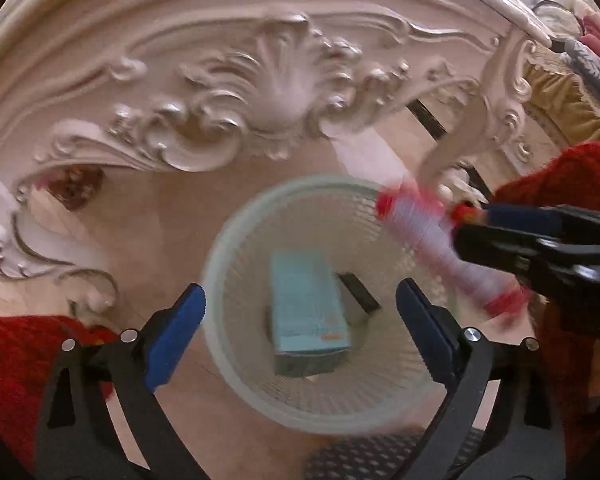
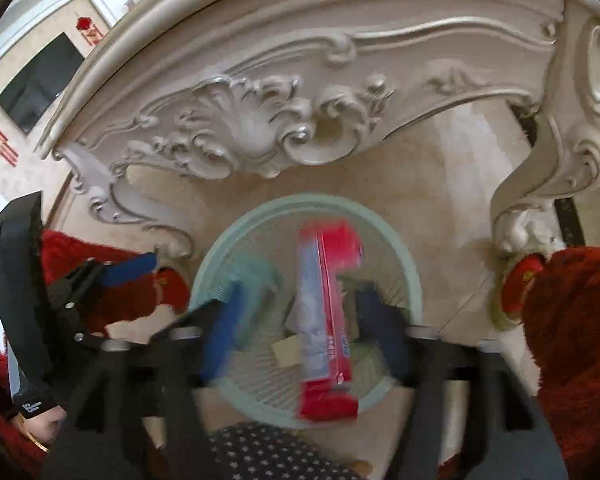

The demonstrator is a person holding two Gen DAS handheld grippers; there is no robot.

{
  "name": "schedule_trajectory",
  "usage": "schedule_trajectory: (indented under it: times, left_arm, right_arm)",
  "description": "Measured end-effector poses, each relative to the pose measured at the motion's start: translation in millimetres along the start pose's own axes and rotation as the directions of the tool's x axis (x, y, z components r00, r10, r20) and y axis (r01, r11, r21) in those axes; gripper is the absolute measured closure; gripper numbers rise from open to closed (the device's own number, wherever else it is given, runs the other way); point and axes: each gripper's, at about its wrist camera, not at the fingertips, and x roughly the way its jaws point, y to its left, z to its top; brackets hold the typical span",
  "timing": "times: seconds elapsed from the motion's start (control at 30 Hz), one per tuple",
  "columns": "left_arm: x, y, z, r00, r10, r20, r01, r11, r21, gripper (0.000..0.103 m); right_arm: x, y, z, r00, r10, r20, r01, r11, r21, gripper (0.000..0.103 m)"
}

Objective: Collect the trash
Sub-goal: 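Carry teal box and red tube box to the wastebasket and release both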

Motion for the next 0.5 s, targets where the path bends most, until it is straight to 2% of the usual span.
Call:
schedule_trajectory:
  times: [0.13, 0.3, 0.5]
  left_arm:
    - [0, 11, 2, 1.000, -0.001, 0.011, 0.002, 0.999, -0.054, 0.009]
    - [1, 16, -1, 1.000, -0.002, 0.005, 0.003, 0.999, -0.054, 0.009]
    - [2, 15, -4, 1.000, -0.010, -0.009, 0.010, 0.999, -0.047, 0.009]
  right_arm:
    - [1, -12, 2, 1.000, -0.018, 0.005, 0.018, 0.999, 0.046, 0.030]
    - [4, -24, 3, 1.000, -0.022, -0.006, 0.022, 0.994, 0.111, 0.030]
    - [3, -21, 2, 1.000, -0.024, -0.006, 0.025, 0.994, 0.106, 0.030]
